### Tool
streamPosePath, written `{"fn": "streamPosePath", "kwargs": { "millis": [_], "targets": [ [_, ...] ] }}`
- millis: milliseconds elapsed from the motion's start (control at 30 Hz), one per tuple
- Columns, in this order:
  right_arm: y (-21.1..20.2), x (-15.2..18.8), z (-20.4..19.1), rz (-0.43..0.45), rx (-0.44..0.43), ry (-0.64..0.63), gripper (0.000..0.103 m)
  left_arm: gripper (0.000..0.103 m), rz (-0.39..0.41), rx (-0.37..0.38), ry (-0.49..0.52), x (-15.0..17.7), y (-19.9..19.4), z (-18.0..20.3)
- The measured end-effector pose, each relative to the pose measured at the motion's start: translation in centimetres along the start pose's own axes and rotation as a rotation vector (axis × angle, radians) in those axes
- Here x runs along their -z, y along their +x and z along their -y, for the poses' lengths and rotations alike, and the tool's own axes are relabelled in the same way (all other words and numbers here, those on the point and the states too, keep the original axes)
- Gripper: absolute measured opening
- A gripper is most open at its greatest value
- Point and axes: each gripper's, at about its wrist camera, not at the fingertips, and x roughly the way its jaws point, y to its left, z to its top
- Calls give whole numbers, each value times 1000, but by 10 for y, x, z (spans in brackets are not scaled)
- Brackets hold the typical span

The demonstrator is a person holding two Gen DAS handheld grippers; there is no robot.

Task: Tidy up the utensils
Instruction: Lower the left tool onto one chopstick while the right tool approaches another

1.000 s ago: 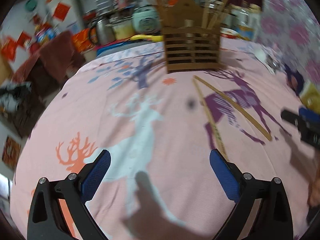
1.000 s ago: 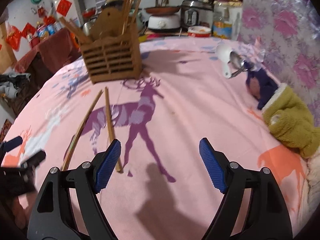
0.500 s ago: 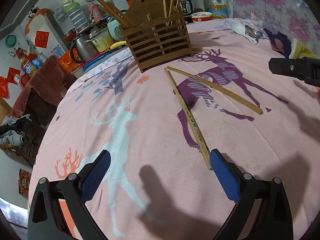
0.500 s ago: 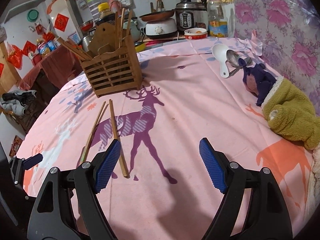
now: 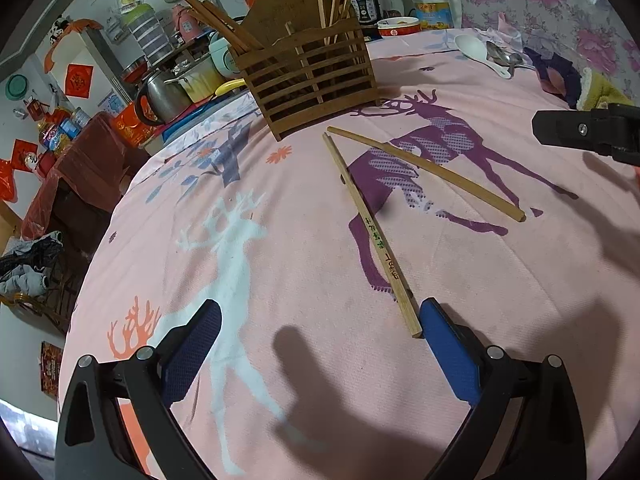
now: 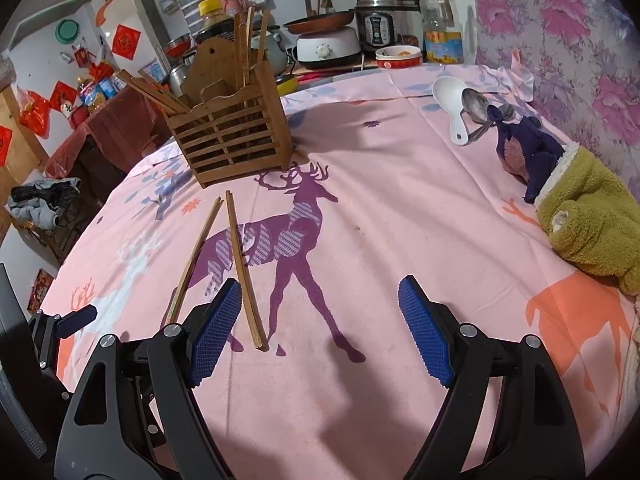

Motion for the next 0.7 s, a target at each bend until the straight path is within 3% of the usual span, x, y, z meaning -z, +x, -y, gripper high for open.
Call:
{"fn": "streamPosePath", "kwargs": {
  "millis": [100,367,467,567,700],
  "targets": [
    [2,0,0,-4,11,1,79,98,-8,0,-38,-1,2,-8],
    [3,-1,7,-12,2,24,79,97,-97,-40,-306,-2,23,-69],
    [4,0,6,-16,-6,21,79,97,-99,15,-378,0,23,-83],
    [2,-1,5,-10,-3,16,79,97,-52,50,-335,-1,13,-73],
    [3,-1,8,-11,-5,29,79,98,-20,37,-181,-5,6,-41]
  ]
}}
